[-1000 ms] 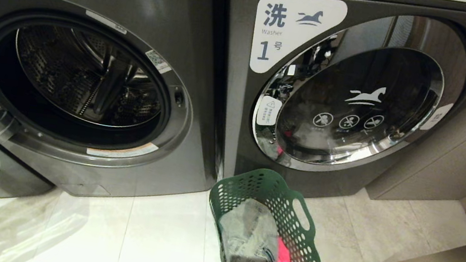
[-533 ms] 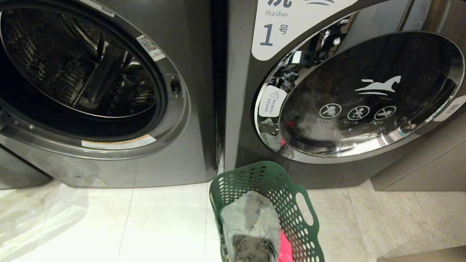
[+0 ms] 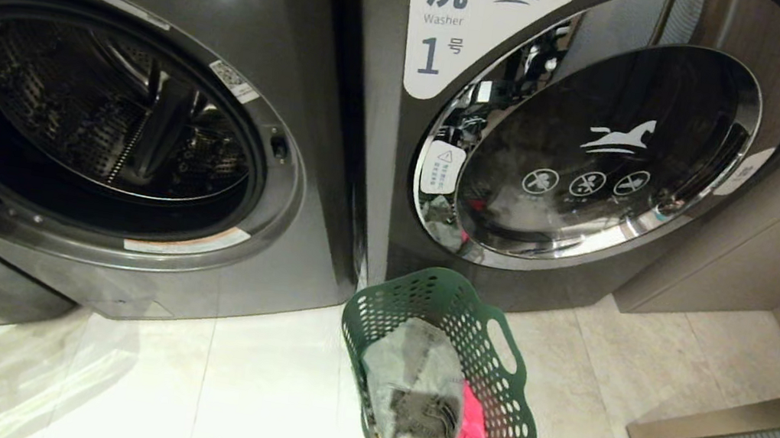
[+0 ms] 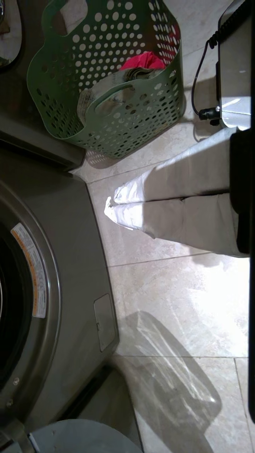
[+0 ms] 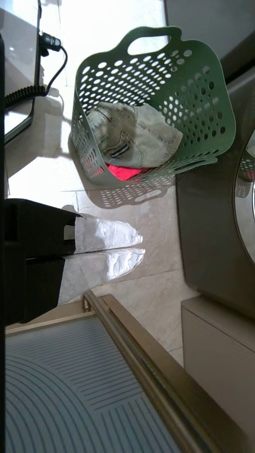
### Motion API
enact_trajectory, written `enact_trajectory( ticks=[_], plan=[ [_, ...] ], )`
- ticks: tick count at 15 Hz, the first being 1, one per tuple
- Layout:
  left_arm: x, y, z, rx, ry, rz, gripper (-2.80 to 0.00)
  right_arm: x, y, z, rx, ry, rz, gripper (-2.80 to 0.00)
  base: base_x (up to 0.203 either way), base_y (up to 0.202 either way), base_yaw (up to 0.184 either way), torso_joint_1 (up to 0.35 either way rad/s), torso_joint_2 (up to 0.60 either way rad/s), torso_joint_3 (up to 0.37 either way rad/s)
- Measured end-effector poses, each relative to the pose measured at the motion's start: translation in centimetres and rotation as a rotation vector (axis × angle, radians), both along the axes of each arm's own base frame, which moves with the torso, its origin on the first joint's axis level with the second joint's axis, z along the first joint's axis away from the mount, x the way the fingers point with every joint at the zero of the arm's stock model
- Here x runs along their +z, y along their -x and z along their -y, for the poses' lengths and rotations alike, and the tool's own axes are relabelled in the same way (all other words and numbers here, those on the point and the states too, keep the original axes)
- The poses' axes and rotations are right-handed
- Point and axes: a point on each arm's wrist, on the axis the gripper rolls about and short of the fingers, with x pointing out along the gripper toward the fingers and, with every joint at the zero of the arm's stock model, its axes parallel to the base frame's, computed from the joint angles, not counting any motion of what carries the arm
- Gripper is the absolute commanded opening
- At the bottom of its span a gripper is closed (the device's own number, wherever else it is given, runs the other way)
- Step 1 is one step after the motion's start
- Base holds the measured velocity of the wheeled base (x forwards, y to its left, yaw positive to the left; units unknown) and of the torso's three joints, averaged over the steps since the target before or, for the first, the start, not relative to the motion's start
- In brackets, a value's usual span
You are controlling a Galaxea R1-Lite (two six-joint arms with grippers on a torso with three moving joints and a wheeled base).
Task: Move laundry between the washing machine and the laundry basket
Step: Pick a cloth and place it into the basket
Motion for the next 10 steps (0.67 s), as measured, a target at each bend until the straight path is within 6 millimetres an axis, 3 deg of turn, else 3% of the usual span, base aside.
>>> enact_trajectory(
  ticks=[10],
  plan=[
    [0.0, 0.0, 0.0, 0.0, 0.0, 0.0, -2.8, 0.0, 0.0, 0.0, 0.001, 0.002, 0.0, -2.8, 0.0, 0.189, -0.003, 0.004, 0.0, 0.001]
  ],
)
